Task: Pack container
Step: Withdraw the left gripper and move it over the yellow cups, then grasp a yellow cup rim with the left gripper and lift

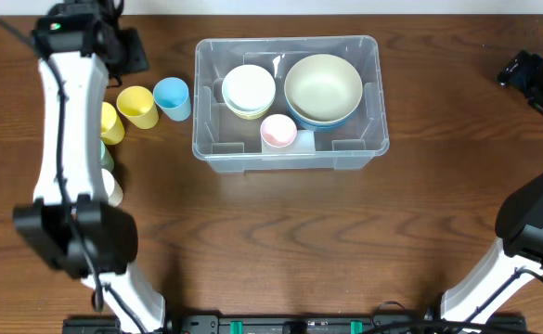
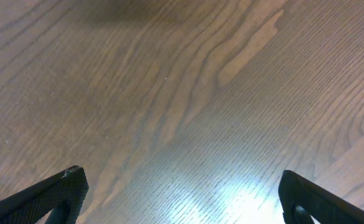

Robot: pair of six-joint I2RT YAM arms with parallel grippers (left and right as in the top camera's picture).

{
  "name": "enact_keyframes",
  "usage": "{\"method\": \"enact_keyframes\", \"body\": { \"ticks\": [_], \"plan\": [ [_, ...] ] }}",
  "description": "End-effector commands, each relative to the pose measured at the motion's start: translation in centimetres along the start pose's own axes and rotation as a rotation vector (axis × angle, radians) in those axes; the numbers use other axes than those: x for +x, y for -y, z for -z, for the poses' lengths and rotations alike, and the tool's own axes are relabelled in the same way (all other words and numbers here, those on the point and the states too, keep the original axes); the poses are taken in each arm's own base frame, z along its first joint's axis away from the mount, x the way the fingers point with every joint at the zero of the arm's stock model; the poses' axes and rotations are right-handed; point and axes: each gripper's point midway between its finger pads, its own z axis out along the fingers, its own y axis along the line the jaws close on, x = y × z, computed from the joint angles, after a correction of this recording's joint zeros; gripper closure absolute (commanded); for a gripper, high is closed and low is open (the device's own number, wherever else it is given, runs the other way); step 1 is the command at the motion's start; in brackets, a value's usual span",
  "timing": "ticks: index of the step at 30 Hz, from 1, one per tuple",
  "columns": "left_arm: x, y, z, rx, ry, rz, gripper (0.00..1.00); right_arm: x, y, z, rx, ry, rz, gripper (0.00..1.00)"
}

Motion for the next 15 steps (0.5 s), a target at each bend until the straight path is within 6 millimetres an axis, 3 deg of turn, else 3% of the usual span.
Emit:
{"method": "enact_keyframes", "body": {
  "ticks": [1, 7, 10, 15],
  "plan": [
    [1.1, -0.6, -2.9, -0.014, -0.071, 0.021, 0.46, -0.2, -0.2, 0.8, -0.005, 0.021, -0.015, 0.01],
    [2.5, -0.7, -6.6, -0.016, -0.156, 0.022, 0.46, -0.2, -0.2, 0.8, -0.005, 0.021, -0.015, 0.01],
    [2.9, 0.6, -7.7, 0.053, -0.18, -0.002, 0.46, -0.2, -0.2, 0.8, -0.005, 0.021, -0.015, 0.01],
    [3.1, 0.4, -9.2, 0.053, -0.19, -0.03, 0.46, -0.2, -0.2, 0.8, -0.005, 0.021, -0.015, 0.01]
  ]
}}
